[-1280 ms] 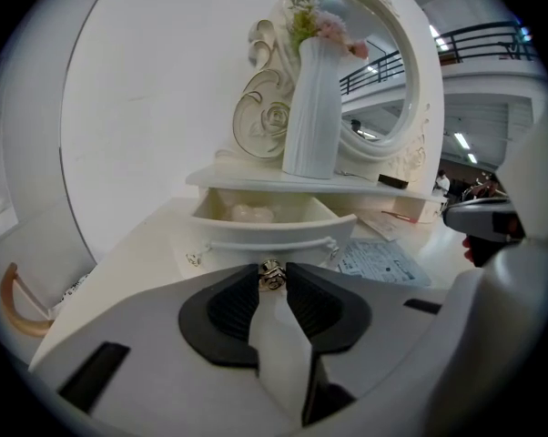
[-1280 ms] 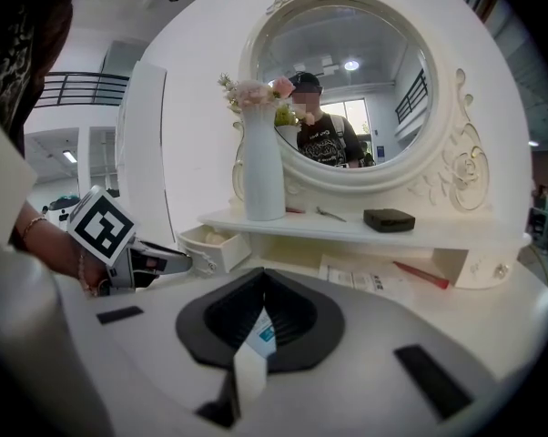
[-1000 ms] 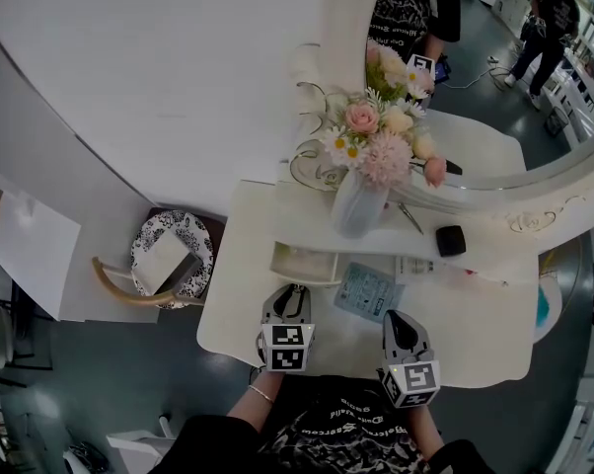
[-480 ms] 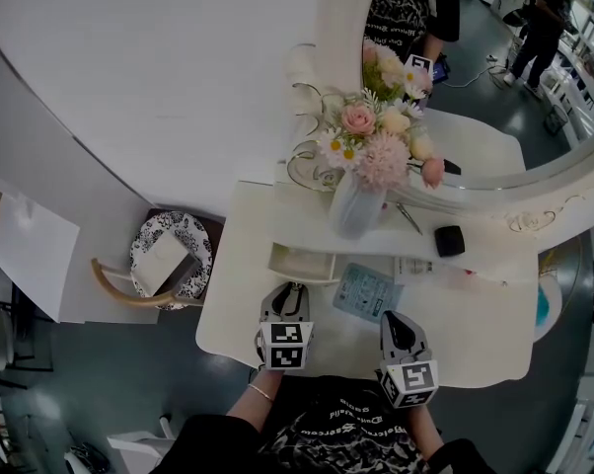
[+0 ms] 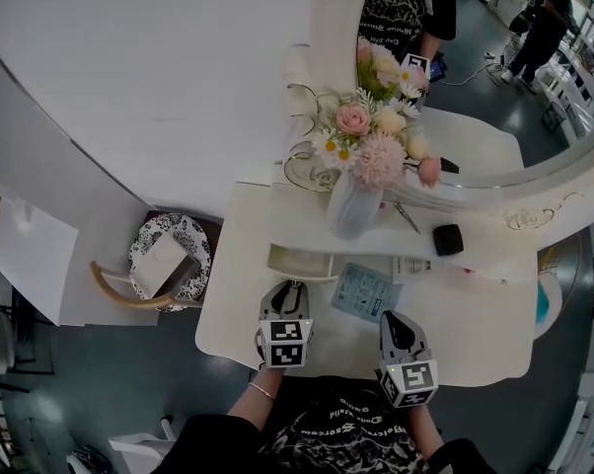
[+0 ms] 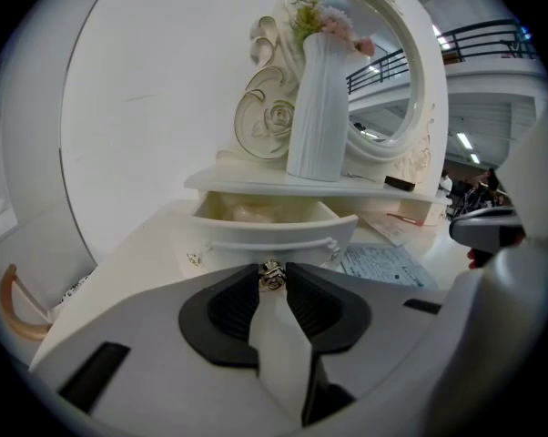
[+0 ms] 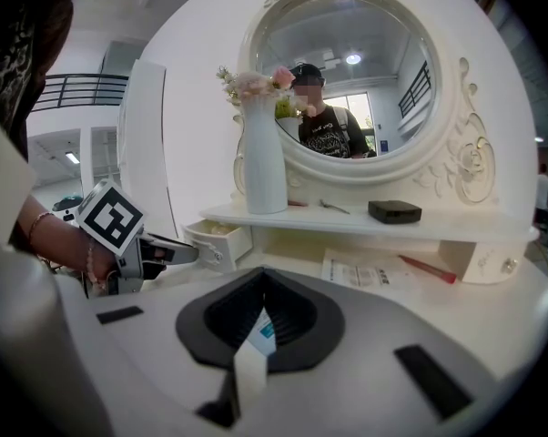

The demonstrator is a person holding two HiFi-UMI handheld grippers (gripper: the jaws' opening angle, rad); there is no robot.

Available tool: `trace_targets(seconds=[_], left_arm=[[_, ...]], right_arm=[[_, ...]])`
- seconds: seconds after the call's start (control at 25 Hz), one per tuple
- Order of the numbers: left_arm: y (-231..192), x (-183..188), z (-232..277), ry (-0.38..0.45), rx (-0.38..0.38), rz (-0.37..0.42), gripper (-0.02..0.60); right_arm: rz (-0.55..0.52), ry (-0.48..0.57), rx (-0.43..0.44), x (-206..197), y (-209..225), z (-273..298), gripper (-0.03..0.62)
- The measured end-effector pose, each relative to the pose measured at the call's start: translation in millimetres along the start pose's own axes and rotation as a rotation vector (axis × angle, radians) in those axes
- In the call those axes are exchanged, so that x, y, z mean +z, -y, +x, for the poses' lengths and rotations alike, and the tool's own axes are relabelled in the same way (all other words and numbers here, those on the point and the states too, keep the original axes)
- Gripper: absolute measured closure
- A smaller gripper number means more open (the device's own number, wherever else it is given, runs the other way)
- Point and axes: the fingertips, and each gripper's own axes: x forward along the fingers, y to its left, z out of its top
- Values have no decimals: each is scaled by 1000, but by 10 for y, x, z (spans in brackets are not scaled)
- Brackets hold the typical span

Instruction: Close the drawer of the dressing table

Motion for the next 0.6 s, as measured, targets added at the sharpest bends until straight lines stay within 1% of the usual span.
trace_targets(seconds=[0.6], left_arm=[[-15,42,42,2,-2,10,479]], right_arm=[[4,-16,-1,-57,-6,-15,583]])
